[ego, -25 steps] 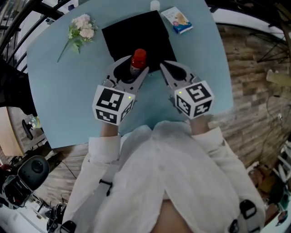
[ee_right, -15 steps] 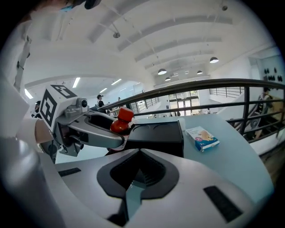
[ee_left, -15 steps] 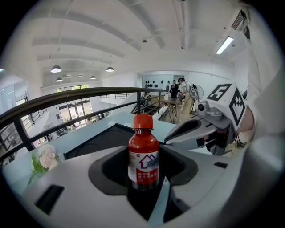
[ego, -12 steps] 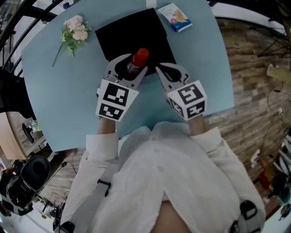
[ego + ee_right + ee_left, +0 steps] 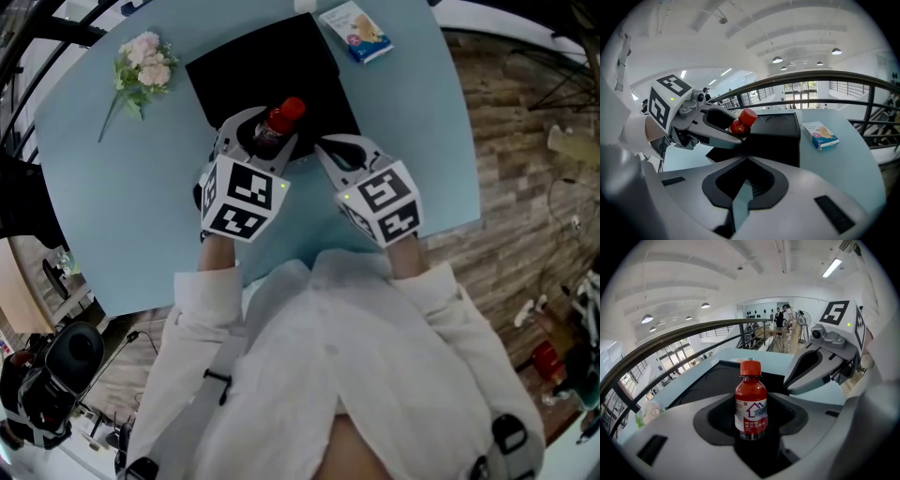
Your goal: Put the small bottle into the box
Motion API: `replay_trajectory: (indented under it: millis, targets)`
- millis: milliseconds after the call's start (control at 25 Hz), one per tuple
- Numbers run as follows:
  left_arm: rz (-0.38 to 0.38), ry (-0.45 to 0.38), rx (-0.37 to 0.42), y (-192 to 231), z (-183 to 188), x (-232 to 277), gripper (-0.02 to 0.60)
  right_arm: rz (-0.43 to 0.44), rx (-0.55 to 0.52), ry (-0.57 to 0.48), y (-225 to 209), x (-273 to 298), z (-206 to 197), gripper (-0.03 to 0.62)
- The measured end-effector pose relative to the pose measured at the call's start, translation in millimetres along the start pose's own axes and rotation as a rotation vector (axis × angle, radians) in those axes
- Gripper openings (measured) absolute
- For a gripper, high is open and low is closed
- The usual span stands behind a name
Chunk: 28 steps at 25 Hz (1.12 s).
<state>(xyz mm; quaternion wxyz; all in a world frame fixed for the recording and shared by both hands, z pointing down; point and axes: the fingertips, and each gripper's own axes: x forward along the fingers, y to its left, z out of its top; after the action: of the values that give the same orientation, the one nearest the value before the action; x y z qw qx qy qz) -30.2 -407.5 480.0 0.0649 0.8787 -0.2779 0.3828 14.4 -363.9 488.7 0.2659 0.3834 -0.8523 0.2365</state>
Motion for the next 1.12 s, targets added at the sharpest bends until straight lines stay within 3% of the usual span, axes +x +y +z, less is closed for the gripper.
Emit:
replay_trajectory:
  millis: [680,1120]
  targets:
    - [-0.045,0.205,0.123,-3.3,-30.7,38.7,0.210,0.017,0.025,0.060,-3.9,5.8,-16.7,0.003]
    - [-0.164,0.295,0.199,-19.9,-45.5,55.5,0.210,0.007,0.045,0.068,-9.9,5.3,-22.6,0.003]
